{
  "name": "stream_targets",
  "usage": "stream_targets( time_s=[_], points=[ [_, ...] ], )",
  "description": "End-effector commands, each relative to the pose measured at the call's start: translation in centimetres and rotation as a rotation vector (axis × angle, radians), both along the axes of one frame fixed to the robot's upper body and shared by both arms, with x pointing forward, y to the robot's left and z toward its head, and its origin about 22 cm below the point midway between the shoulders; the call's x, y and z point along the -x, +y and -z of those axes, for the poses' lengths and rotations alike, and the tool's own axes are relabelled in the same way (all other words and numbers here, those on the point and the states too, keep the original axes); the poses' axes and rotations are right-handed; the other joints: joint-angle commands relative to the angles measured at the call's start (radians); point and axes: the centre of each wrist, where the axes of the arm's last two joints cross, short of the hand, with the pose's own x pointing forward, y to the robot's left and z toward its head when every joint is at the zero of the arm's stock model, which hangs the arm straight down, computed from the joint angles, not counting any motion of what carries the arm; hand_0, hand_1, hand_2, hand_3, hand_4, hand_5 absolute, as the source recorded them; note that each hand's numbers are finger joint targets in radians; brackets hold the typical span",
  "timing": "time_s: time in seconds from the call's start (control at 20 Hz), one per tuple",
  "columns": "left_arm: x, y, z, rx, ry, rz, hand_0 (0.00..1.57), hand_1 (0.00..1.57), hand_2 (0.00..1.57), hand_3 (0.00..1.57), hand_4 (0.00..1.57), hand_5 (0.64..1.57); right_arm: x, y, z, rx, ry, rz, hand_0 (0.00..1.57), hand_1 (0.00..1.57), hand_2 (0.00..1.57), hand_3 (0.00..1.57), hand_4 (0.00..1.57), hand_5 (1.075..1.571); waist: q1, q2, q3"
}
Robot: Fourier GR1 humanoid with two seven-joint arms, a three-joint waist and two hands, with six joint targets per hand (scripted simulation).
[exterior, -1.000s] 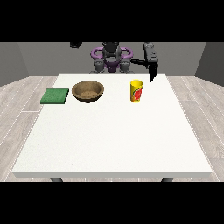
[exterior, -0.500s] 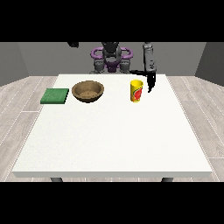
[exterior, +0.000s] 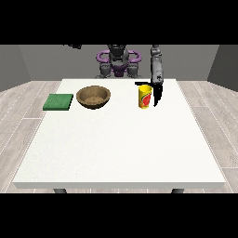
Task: Pick the cup and pour the ball into the bowl, then pick the bowl and place it on the pad
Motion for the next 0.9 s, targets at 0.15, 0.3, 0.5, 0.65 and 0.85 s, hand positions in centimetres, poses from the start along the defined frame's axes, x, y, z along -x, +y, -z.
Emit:
stream_targets(
  time_s=[0.15, 0.3, 0.5, 0.65, 0.85],
  points=[
    [-1.0, 3.4, -0.8, -0.009, -0.042, -0.074, 0.0, 0.0, 0.0, 0.0, 0.0, 1.409, 1.8, -2.7, -2.9, 0.035, -0.078, -0.025, 0.0, 0.0, 0.0, 0.0, 0.0, 1.567, -0.064, 0.057, -0.0001],
    [0.8, 3.4, 1.0, -0.202, -0.109, -0.182, 1.32, 1.32, 1.57, 1.57, 0.93, 1.56, 2.7, -2.2, -3.1, 0.028, -0.096, -0.045, 0.0, 0.0, 0.0, 0.0, 0.0, 1.561, -0.104, 0.074, -0.0005],
    [0.7, 4.5, 0.9, -0.318, -0.103, -0.22, 1.32, 1.32, 1.57, 1.57, 1.04, 1.487, 3.2, -2.6, -3.9, 0.012, -0.148, -0.031, 0.0, 0.0, 0.0, 0.0, 0.0, 1.559, -0.091, 0.115, -0.0008],
    [1.2, 2.1, 2.7, -0.336, -0.085, -0.231, 1.32, 1.32, 1.57, 1.57, 1.08, 1.484, 3.2, -4.4, -3.6, 0.032, -0.096, -0.042, 0.0, 0.0, 0.0, 0.0, 0.09, 1.561, -0.104, 0.076, 0.0001],
    [-1.3, 0.7, -0.1, -0.418, -0.046, -0.196, 1.34, 1.34, 1.57, 1.57, 1.1, 1.498, 0.9, -6.9, -1.1, -0.012, -0.002, 0.014, 0.0, 0.0, 0.0, 0.0, 0.12, 1.559, -0.042, -0.044, 0.0017]
  ],
)
